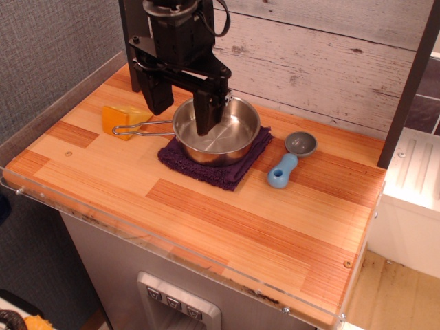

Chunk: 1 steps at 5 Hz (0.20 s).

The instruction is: Place the vessel over the cloth.

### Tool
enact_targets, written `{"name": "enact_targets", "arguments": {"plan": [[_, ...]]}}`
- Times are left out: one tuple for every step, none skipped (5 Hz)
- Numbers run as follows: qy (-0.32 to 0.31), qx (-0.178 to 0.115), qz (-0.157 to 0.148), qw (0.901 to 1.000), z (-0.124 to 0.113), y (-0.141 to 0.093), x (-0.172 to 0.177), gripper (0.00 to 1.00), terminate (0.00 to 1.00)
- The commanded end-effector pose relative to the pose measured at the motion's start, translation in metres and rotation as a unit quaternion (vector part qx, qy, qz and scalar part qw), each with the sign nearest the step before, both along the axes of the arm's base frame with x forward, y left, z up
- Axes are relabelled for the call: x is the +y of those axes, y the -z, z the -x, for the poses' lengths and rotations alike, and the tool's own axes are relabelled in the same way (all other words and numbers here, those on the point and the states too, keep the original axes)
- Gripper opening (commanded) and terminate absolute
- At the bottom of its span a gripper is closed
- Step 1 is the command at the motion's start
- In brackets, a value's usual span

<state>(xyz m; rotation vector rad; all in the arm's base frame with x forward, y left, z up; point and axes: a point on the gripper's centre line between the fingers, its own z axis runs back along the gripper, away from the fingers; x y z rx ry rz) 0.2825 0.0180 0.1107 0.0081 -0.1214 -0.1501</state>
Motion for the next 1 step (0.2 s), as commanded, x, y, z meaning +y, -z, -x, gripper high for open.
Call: {"name": "enact_targets", "arguments": {"plan": [[0.002,-0.025,-0.003,0.9997,0.0021,-0.0153,-0.0001,1.0,1.0]]}}
